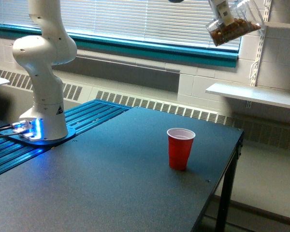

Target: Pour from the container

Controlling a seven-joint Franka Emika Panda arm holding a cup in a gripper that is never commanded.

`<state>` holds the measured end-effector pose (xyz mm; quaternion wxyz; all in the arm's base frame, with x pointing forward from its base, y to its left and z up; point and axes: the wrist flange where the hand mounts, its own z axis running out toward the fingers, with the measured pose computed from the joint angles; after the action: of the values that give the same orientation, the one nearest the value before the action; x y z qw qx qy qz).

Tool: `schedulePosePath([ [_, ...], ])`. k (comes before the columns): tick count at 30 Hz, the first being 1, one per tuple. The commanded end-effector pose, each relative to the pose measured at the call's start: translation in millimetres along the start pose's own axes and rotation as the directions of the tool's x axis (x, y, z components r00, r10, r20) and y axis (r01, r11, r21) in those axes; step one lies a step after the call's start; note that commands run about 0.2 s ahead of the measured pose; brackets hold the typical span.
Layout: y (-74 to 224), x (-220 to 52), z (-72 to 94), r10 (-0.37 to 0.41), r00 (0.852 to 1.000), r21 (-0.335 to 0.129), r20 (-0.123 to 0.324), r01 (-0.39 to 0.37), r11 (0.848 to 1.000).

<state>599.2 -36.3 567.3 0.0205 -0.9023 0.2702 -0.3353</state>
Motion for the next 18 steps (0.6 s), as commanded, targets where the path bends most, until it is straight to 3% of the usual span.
schedulePosePath([
  [1, -0.8, -0.6, -10.7, -0.065, 0.998, 0.023, -0.028, 0.065, 0.998],
  [18, 24.3, -34.2, -14.9, -0.158, 0.987, 0.003, -0.021, 0.158, 0.987],
])
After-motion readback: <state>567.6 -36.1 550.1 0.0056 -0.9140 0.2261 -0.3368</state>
